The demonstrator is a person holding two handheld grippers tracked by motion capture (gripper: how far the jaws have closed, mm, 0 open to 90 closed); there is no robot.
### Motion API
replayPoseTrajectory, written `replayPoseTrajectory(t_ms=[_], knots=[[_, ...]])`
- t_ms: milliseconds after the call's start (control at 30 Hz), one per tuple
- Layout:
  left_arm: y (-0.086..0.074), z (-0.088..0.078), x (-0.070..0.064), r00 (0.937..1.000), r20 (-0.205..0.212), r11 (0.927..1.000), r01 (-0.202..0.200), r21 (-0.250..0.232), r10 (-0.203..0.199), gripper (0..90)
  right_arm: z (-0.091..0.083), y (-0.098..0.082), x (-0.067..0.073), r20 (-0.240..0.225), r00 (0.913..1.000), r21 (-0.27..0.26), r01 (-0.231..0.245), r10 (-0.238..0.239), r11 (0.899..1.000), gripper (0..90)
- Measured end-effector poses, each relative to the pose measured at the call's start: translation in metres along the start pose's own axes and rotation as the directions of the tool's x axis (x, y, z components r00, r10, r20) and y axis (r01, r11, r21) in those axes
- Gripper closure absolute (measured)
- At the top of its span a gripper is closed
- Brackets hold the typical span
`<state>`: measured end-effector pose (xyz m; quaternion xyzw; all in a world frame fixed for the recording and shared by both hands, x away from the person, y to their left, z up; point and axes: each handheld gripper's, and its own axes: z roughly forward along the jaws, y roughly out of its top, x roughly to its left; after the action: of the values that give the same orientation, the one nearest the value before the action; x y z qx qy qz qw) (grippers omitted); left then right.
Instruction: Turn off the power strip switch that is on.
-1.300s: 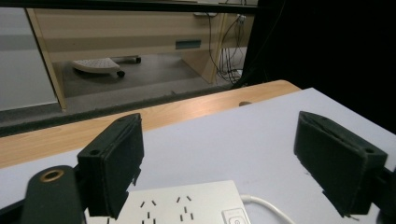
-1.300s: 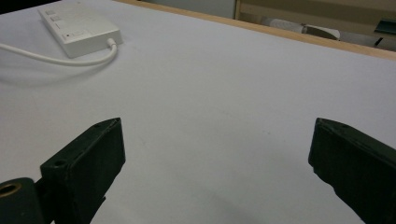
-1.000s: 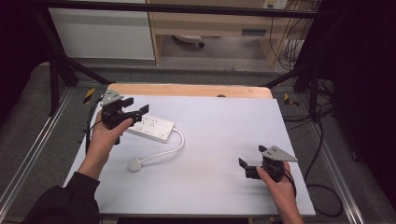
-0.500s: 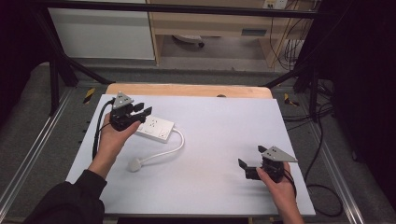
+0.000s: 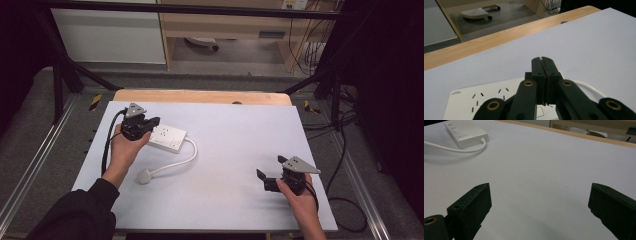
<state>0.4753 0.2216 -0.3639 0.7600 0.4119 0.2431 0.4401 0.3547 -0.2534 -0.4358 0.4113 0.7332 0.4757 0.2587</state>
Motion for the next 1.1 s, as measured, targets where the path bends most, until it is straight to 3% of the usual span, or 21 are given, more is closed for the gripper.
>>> replayPoseTrajectory(t_ms=[467, 733, 1100], knots=[[-0.008, 0.014, 0.009, 0.9998, -0.016, 0.9974, 0.012, 0.071, -0.011, 89.9, 0.004, -0.001, -0.001, 0.000, 1.0000, 0.009, -0.006, 0.006, 1.000, 5.3], [-0.015, 0.019, 0.012, 0.9993, -0.033, 0.9918, -0.014, 0.127, 0.018, 89.9, 0.004, -0.001, -0.002, 0.008, 0.9999, 0.014, -0.010, 0.010, 1.000, 5.3], [-0.023, 0.024, 0.023, 0.9985, -0.052, 0.9879, 0.025, 0.153, -0.017, 89.9, 0.003, -0.002, -0.001, 0.009, 0.9999, 0.012, -0.006, 0.006, 1.000, 5.1]])
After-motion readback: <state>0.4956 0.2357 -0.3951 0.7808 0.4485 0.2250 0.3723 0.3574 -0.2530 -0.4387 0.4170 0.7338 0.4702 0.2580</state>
